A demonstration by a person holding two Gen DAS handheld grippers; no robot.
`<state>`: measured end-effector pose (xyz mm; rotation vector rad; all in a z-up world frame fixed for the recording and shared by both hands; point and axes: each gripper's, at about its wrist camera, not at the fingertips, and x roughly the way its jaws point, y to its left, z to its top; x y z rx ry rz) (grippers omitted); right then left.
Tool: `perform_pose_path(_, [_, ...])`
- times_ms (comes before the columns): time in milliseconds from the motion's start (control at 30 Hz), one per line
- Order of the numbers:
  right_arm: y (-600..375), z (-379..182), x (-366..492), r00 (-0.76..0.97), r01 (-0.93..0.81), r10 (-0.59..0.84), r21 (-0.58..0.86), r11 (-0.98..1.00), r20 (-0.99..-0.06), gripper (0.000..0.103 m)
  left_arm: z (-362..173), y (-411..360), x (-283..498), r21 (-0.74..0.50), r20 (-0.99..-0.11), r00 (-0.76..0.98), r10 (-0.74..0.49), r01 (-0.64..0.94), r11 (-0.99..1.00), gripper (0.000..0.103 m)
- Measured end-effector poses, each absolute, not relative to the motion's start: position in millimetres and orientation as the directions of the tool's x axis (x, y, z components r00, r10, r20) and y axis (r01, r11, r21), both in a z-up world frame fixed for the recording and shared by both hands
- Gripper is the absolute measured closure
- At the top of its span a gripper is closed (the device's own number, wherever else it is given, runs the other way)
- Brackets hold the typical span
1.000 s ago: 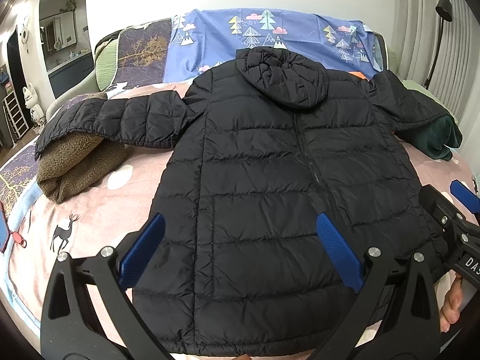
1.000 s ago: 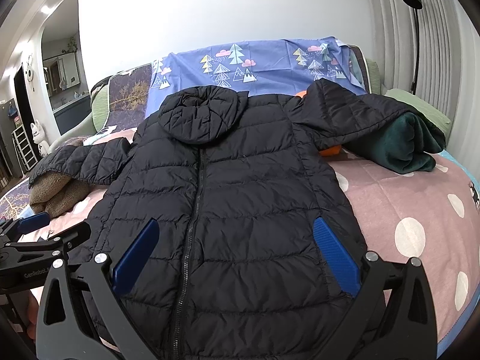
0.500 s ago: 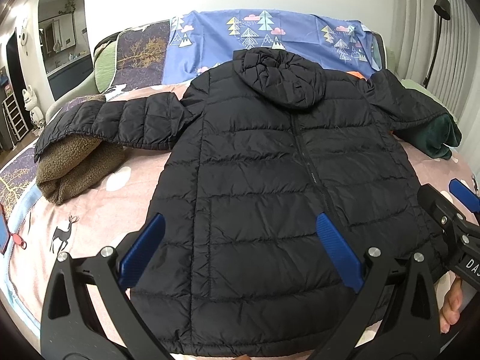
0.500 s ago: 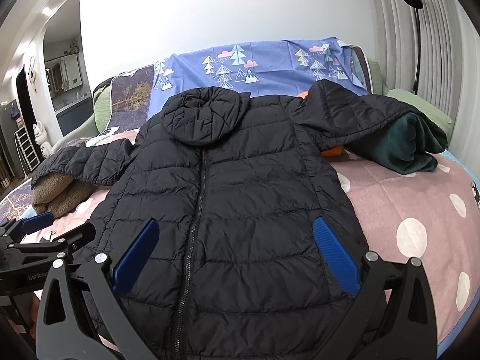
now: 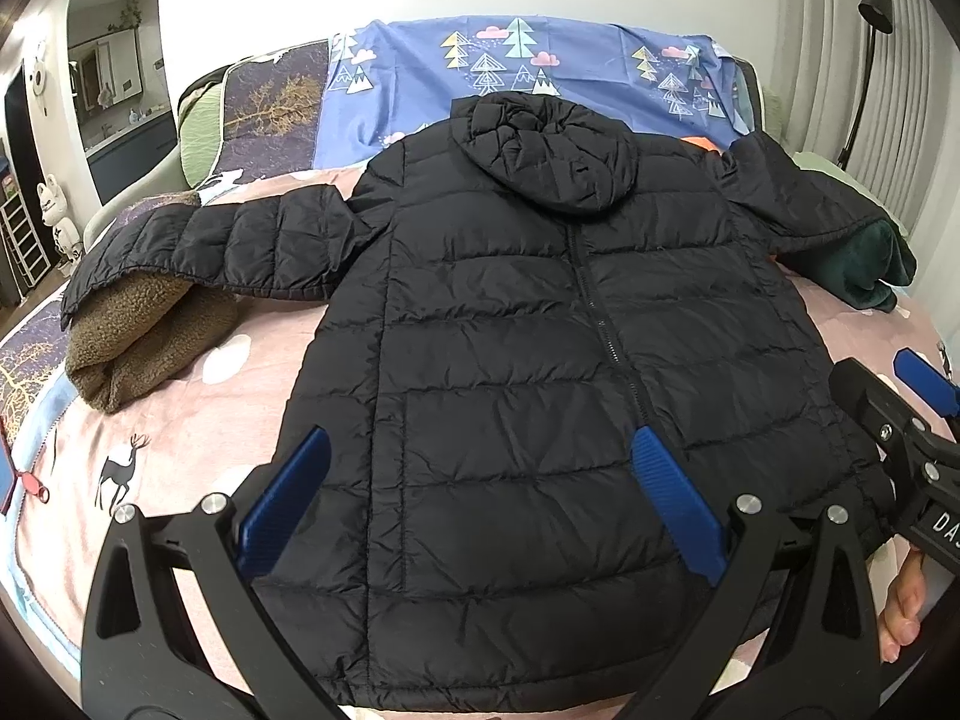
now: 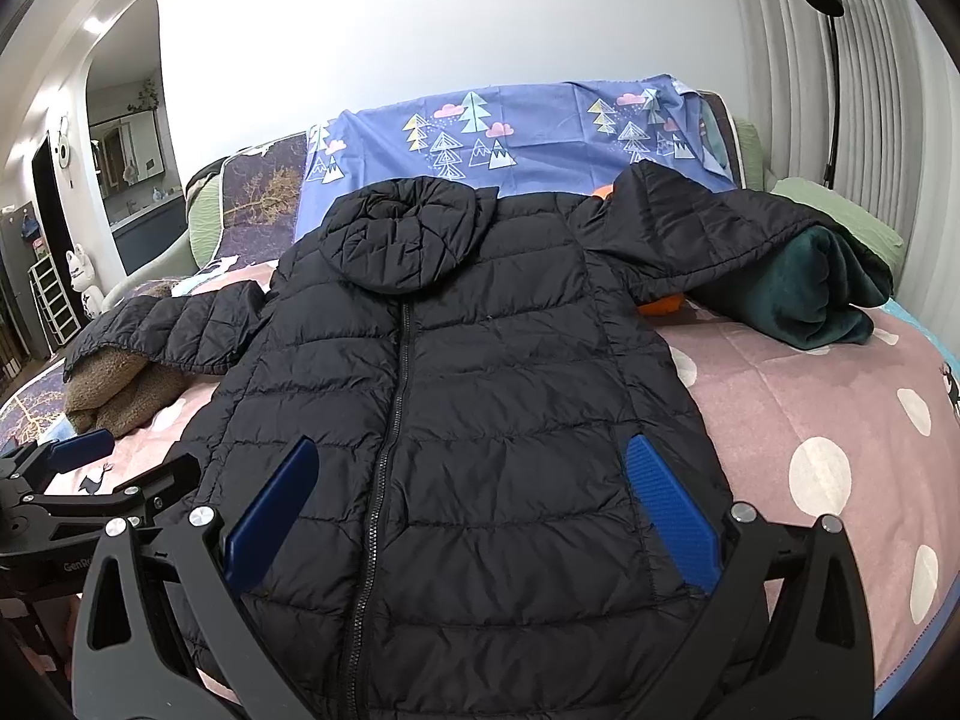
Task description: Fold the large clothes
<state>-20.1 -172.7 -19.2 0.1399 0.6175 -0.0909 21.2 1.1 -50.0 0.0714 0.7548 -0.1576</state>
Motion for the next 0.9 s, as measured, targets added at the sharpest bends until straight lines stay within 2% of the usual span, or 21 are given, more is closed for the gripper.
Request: perform_pose_path(900, [-178.4,-20.9,-23.1,0.81,0.128,-0.044,0.103,0.986,-0.585,0.001,-52.7,-2.9,16.2,0.029,-0.679,0.725,-0.116,0.184,0.982,0.002])
